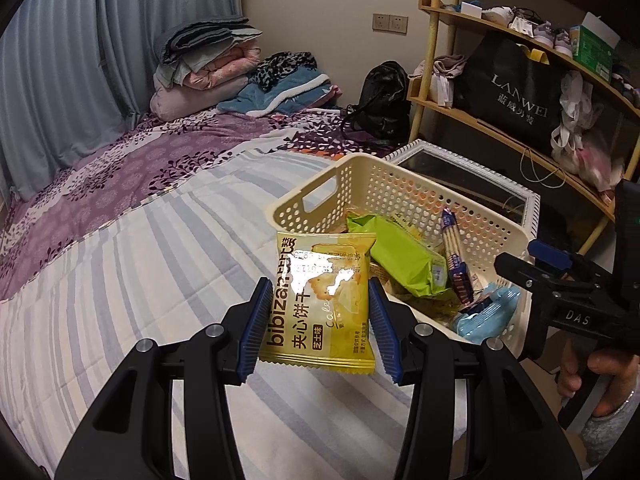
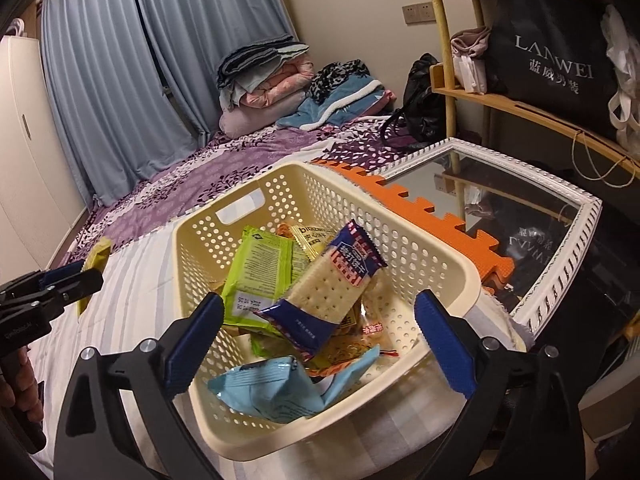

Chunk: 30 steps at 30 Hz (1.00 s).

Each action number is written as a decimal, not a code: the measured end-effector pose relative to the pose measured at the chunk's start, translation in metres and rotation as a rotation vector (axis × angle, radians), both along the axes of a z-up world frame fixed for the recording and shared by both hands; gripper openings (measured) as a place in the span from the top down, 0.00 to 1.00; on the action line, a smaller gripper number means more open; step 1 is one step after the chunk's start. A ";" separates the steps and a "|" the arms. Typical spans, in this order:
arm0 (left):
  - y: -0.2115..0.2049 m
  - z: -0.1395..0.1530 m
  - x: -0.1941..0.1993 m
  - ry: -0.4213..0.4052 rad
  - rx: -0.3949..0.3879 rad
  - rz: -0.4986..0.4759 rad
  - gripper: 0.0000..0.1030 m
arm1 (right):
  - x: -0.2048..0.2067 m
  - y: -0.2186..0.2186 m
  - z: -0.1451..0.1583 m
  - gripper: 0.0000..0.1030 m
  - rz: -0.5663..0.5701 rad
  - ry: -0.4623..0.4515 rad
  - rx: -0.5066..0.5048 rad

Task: Organize snacks
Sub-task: 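Carry the biscuit packet over the basket with the left tool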

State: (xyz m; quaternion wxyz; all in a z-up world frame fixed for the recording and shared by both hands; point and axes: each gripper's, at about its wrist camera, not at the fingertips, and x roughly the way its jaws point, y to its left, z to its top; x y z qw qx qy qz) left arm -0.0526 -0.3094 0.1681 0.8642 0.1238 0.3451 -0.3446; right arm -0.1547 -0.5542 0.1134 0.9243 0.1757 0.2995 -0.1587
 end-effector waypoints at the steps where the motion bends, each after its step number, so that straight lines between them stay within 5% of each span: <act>1: -0.005 0.000 -0.002 0.003 -0.001 -0.015 0.52 | -0.001 -0.003 0.000 0.07 -0.008 -0.001 0.004; 15: -0.078 -0.008 -0.028 0.032 0.000 -0.202 0.52 | -0.016 -0.026 0.000 0.07 -0.084 -0.018 -0.009; 30: -0.113 -0.025 -0.032 0.053 0.012 -0.263 0.52 | -0.019 -0.044 -0.002 0.07 -0.142 -0.019 0.008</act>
